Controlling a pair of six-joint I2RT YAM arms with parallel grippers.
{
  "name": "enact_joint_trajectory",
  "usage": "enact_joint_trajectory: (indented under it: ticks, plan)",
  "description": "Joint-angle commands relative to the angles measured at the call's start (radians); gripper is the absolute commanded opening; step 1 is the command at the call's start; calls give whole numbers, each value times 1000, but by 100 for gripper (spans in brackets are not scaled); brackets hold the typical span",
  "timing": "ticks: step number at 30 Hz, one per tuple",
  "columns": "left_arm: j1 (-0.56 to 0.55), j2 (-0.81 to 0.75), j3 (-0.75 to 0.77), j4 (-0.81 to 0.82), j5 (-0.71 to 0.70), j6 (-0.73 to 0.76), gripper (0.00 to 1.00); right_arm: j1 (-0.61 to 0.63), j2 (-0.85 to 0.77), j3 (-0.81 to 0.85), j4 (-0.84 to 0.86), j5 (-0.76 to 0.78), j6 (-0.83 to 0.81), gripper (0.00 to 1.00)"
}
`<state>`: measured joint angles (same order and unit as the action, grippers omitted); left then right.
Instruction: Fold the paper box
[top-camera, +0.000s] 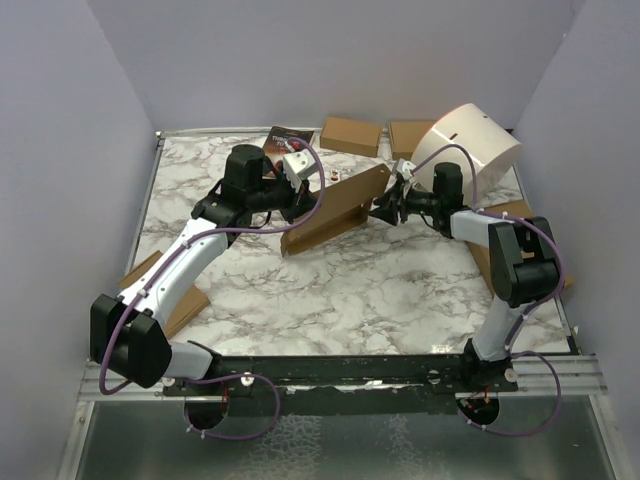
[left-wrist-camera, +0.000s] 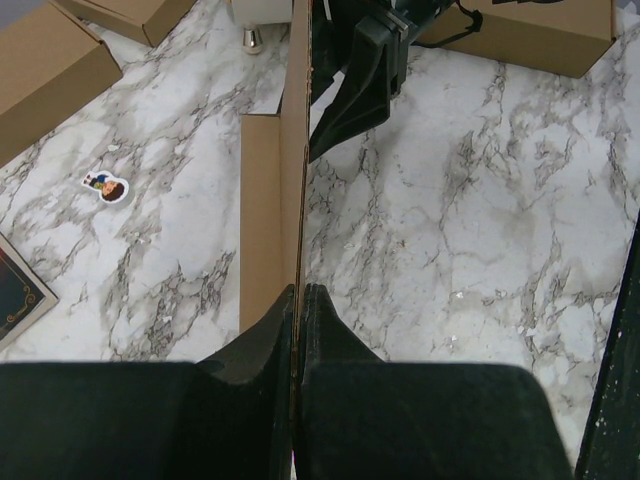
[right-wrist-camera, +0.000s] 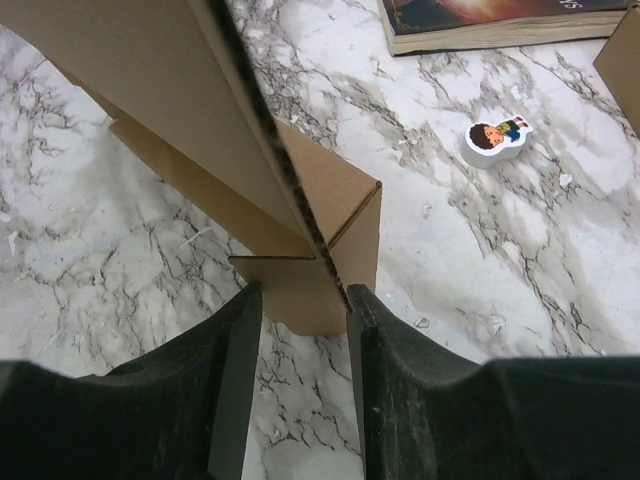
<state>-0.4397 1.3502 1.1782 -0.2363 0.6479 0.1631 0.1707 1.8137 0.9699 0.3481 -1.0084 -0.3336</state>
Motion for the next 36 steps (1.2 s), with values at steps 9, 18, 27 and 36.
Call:
enact_joint_trajectory:
  ticks: [9,18,27,36]
  plan:
    - [3,35,21,-46,38,-23,0,24,31,10,105,7,25,29]
    - [19,38,24,-45,57,-31,0,27,50,37,85,30,-52,31]
    - [30,33,19,-49,63,-31,0,28,63,71,34,-130,-138,28]
    - [33,39,23,-47,68,-36,0,28,86,125,-55,-114,-233,21]
